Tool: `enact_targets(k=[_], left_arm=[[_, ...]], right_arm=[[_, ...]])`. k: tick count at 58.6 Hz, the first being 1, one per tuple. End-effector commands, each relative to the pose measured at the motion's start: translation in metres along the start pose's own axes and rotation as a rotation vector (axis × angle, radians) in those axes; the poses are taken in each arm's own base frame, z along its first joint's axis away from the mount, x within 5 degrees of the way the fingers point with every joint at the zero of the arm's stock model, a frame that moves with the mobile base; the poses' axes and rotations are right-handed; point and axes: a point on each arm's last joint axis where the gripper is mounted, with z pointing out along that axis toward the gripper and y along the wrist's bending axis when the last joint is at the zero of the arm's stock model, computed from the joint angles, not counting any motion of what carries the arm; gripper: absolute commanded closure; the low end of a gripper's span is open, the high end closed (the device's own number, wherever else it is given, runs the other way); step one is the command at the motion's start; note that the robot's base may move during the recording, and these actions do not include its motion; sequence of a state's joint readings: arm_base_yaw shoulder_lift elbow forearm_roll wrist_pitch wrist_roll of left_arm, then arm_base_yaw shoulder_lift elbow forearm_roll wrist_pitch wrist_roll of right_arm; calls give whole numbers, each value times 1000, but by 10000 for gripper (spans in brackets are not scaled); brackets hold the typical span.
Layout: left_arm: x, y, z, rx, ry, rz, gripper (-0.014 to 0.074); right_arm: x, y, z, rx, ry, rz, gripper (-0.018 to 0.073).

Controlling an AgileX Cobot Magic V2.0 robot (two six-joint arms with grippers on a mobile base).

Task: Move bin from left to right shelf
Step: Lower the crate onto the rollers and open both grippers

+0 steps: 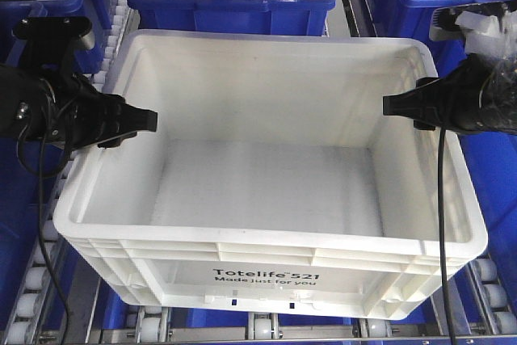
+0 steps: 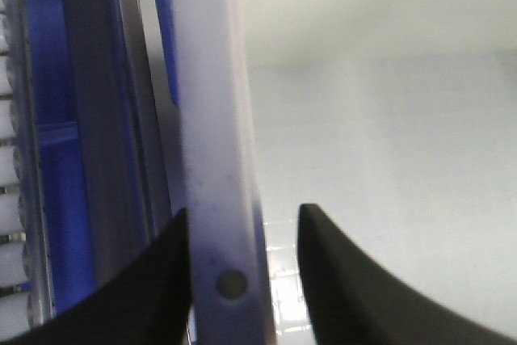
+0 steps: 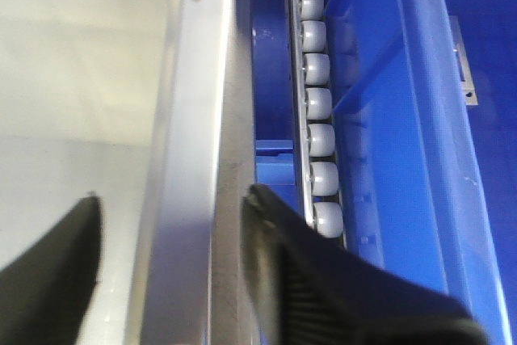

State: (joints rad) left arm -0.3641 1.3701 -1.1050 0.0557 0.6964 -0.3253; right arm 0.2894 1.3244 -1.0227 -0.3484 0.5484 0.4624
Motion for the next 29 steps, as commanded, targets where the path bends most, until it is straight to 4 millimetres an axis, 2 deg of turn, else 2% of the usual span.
enact_targets(k=[1,9,19,29], left_arm=[[-13,-5,-28,49,-126,3,182],[-13,-5,-38,52,-146,7,143],[-10,-3,-55,53,-169,72,146],[8,3,-66,55,-177,79,146]], right_arm=[[-16,-1,-18,-10,-101,1,98],[-15,-4,-26,-1,-101,5,64],[-17,-8,-50,-2,-147,18,64],[-18,-12,-77,-24,-210,-5,64]])
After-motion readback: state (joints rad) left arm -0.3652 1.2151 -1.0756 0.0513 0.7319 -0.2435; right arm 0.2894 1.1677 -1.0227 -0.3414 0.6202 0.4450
